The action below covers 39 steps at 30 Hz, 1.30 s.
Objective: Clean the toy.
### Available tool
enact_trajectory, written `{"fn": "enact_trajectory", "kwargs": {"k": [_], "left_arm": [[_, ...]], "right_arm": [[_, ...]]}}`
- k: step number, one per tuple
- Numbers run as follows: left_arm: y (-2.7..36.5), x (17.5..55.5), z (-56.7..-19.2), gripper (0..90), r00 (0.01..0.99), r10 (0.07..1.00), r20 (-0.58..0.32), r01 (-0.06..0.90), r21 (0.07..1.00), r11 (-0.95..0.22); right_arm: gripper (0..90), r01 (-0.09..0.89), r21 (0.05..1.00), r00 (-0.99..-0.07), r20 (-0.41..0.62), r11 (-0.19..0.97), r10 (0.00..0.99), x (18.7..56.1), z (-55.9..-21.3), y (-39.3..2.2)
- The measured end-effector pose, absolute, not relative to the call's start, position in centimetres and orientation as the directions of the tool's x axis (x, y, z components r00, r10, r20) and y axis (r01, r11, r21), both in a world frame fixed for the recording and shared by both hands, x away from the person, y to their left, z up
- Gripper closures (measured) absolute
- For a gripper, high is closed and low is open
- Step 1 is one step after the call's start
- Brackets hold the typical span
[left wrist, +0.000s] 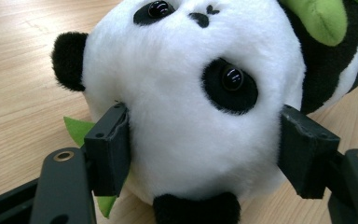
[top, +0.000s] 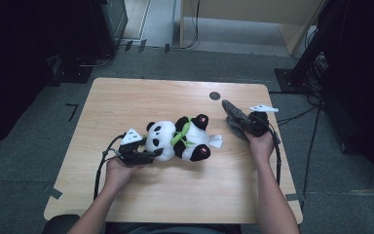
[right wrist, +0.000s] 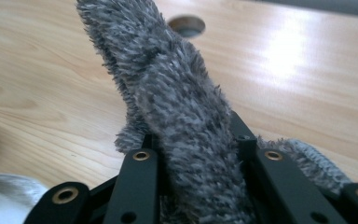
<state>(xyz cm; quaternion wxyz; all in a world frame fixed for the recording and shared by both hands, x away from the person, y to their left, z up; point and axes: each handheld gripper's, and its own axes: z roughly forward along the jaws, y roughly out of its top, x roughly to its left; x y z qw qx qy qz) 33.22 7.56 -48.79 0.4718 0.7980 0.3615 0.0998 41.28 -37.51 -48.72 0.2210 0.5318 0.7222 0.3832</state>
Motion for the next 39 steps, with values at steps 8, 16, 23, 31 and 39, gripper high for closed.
{"fn": "enact_trajectory", "kwargs": {"k": [8, 16, 23, 31, 39], "left_arm": [[7.7, 33.2, -48.9, 25.8, 0.728, 0.662, -0.177, 0.475, 0.827, -0.301], [7.8, 33.2, -49.1, 22.5, 0.735, 0.655, -0.175, 0.466, 0.832, -0.300], [7.7, 33.2, -49.1, 20.2, 0.733, 0.655, -0.183, 0.473, 0.829, -0.297], [7.8, 33.2, -49.1, 20.2, 0.738, 0.651, -0.179, 0.468, 0.831, -0.302], [7.8, 33.3, -49.1, 20.1, 0.740, 0.649, -0.176, 0.467, 0.829, -0.308]], "right_arm": [[59.9, 0.628, 0.769, -0.315, 0.108, 0.122, 0.943, 42.4, -50.3, -37.8], [29.3, 0.638, 0.766, -0.264, 0.120, 0.080, 0.957, 42.6, -49.8, -37.6], [14.7, 0.631, 0.772, -0.264, 0.120, 0.077, 0.957, 42.3, -48.8, -37.1], [14.8, 0.632, 0.767, -0.264, 0.075, 0.114, 0.962, 41.4, -47.8, -37.0], [15.0, 0.601, 0.794, -0.266, 0.083, 0.098, 0.960, 39.7, -46.2, -37.1]]}}
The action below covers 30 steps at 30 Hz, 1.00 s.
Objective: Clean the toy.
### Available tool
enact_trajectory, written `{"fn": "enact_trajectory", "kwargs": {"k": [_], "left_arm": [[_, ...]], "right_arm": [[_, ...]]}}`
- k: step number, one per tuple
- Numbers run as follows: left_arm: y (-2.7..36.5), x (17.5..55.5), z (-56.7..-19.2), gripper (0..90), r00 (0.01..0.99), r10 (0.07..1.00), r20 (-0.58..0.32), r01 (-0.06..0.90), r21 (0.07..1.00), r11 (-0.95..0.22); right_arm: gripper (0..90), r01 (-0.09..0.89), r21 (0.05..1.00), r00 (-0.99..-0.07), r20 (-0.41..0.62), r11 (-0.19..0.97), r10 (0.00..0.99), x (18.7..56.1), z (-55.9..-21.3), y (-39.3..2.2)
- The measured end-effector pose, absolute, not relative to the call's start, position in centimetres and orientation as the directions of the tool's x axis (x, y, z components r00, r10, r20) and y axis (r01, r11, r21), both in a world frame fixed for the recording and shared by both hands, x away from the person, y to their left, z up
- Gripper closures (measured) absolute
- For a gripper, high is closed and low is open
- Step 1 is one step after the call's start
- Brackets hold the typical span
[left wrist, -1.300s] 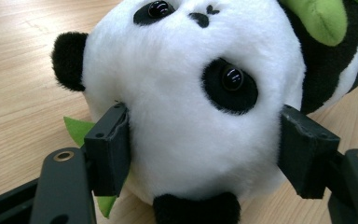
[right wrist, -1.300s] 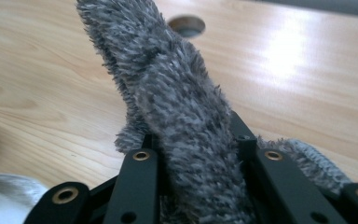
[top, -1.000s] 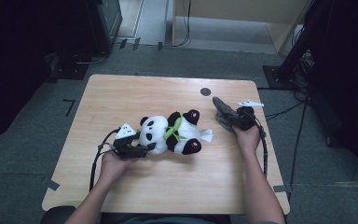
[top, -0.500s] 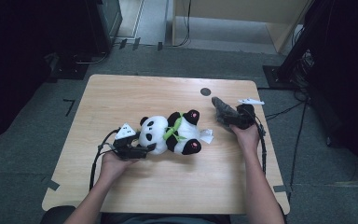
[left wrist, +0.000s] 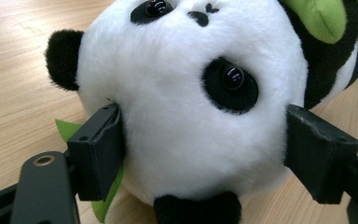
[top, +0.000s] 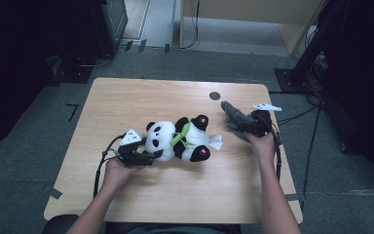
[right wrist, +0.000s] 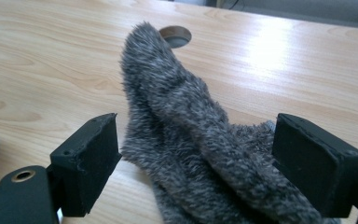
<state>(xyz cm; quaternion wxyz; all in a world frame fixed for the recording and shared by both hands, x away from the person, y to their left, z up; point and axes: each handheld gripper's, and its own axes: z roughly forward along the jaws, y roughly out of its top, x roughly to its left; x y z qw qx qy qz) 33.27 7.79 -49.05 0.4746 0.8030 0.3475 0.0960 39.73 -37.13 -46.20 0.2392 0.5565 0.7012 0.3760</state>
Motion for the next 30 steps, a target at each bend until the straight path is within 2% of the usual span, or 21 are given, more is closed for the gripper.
{"fn": "enact_trajectory", "kwargs": {"k": [10, 15, 30], "left_arm": [[7.8, 33.1, -49.0, 20.1, 0.743, 0.650, -0.163, 0.462, 0.827, -0.321], [7.7, 33.1, -49.0, 20.1, 0.741, 0.653, -0.158, 0.462, 0.826, -0.323], [7.6, 33.2, -48.7, 18.2, 0.738, 0.655, -0.164, 0.470, 0.821, -0.324]], "right_arm": [[15.8, 0.593, 0.800, -0.301, 0.115, 0.091, 0.947, 37.4, -45.2, -36.2], [20.9, 0.578, 0.809, -0.348, 0.124, 0.109, 0.929, 35.9, -45.0, -35.3], [19.3, 0.545, 0.825, -0.449, 0.134, 0.152, 0.884, 33.1, -44.2, -32.2]]}}
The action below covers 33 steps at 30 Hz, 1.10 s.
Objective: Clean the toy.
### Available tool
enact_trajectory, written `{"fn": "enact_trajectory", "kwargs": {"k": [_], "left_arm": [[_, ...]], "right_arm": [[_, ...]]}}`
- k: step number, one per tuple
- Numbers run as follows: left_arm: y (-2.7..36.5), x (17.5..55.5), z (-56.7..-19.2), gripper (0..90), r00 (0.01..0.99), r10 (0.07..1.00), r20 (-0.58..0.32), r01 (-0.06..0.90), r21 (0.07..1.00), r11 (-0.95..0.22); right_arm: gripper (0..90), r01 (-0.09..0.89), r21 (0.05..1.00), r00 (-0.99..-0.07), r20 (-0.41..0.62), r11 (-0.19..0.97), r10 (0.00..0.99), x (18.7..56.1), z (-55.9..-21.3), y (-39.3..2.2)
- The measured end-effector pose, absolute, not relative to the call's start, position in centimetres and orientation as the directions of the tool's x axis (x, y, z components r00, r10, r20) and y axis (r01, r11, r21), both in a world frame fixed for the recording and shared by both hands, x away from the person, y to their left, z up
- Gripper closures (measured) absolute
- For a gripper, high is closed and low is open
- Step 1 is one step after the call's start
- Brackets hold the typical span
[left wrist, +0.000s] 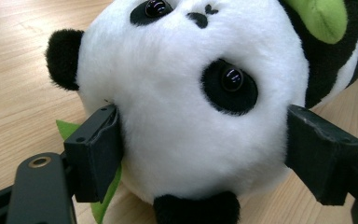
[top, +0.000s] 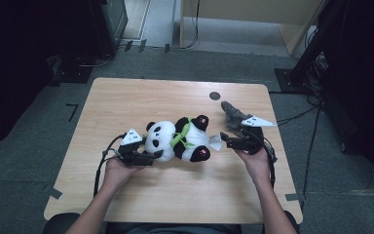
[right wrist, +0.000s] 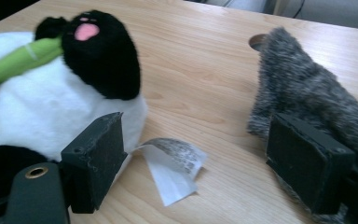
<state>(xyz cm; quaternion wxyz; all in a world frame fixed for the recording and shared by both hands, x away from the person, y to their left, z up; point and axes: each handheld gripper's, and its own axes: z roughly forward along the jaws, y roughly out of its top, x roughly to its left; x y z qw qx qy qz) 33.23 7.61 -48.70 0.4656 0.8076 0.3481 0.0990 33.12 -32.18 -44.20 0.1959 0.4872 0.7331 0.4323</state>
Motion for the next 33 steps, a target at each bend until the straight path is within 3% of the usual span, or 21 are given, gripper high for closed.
{"fn": "enact_trajectory", "kwargs": {"k": [8, 21, 33], "left_arm": [[7.5, 33.2, -48.5, 17.5, 0.743, 0.652, -0.151, 0.464, 0.818, -0.339], [7.5, 33.4, -48.3, 17.4, 0.742, 0.651, -0.160, 0.473, 0.813, -0.338], [7.5, 33.6, -48.3, 17.5, 0.733, 0.656, -0.181, 0.483, 0.818, -0.314]], "right_arm": [[18.0, 0.531, 0.828, -0.517, 0.149, 0.180, 0.843, 31.7, -43.7, -30.0], [8.6, 0.507, 0.839, -0.598, 0.179, 0.196, 0.781, 30.2, -42.8, -26.7], [8.4, 0.487, 0.830, -0.648, 0.136, 0.271, 0.750, 29.8, -44.9, -24.4]]}}
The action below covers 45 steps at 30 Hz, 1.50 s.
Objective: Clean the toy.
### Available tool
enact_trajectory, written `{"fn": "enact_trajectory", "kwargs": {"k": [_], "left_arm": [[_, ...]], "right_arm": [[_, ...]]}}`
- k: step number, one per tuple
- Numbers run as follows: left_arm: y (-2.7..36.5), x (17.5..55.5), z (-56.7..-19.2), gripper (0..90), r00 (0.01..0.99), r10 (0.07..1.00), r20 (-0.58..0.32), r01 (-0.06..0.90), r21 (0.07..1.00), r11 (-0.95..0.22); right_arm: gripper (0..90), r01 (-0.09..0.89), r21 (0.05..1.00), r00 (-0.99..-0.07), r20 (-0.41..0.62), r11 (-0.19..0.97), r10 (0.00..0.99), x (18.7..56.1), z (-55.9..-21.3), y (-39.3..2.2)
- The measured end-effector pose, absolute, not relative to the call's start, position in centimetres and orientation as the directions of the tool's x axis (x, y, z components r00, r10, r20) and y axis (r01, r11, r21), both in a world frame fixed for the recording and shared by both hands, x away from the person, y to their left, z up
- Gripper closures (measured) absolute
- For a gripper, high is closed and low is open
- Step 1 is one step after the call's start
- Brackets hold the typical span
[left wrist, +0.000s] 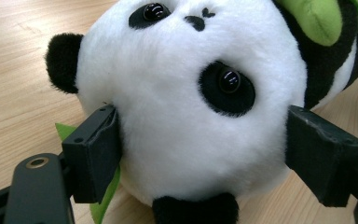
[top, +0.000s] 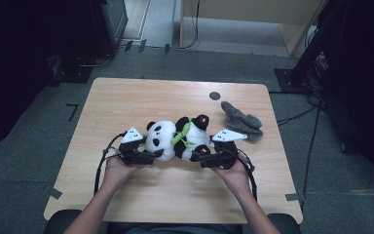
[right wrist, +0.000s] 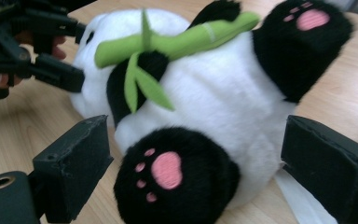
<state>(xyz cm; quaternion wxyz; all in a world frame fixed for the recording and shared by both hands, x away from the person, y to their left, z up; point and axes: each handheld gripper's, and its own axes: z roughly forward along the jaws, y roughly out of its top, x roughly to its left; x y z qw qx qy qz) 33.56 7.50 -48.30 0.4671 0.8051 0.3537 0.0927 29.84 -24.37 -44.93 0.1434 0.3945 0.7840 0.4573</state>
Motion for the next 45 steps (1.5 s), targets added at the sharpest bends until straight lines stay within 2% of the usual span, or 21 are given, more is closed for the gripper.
{"fn": "enact_trajectory", "kwargs": {"k": [9, 12, 14, 20, 21, 28, 31, 37, 45], "left_arm": [[7.4, 34.0, -48.2, 17.6, 0.724, 0.661, -0.197, 0.496, 0.815, -0.301], [7.3, 34.4, -48.2, 17.1, 0.703, 0.671, -0.237, 0.522, 0.812, -0.261], [7.2, 34.6, -48.3, 16.2, 0.694, 0.673, -0.257, 0.534, 0.810, -0.241], [7.0, 34.9, -48.2, 15.8, 0.680, 0.680, -0.275, 0.552, 0.802, -0.228], [6.9, 34.9, -48.2, 15.8, 0.680, 0.680, -0.273, 0.551, 0.802, -0.229], [7.1, 35.1, -48.2, 14.6, 0.683, 0.682, -0.263, 0.538, 0.812, -0.225], [7.4, 35.2, -47.7, 14.3, 0.701, 0.664, -0.261, 0.524, 0.819, -0.231], [8.2, 34.5, -46.6, 15.3, 0.760, 0.619, -0.199, 0.439, 0.859, -0.263], [9.1, 33.6, -46.5, 16.4, 0.788, 0.583, -0.195, 0.408, 0.876, -0.258]], "right_arm": [[8.9, 0.467, 0.821, -0.683, 0.099, 0.328, 0.724, 30.8, -47.0, -23.6], [9.0, 0.459, 0.829, -0.683, 0.098, 0.320, 0.724, 31.1, -47.4, -23.3], [14.0, 0.458, 0.832, -0.673, 0.094, 0.313, 0.734, 31.4, -47.6, -23.2], [15.0, 0.433, 0.837, -0.671, 0.053, 0.333, 0.740, 31.7, -47.8, -22.9], [16.2, 0.432, 0.836, -0.671, 0.047, 0.339, 0.740, 31.7, -47.9, -22.8], [42.9, 0.466, 0.812, -0.644, 0.037, 0.353, 0.765, 31.9, -47.1, -22.6], [51.2, 0.500, 0.804, -0.627, 0.079, 0.322, 0.775, 32.1, -46.4, -22.8], [56.1, 0.543, 0.797, -0.604, 0.152, 0.265, 0.782, 32.4, -44.6, -23.7], [56.6, 0.570, 0.792, -0.573, 0.191, 0.219, 0.797, 32.7, -42.8, -24.9]]}}
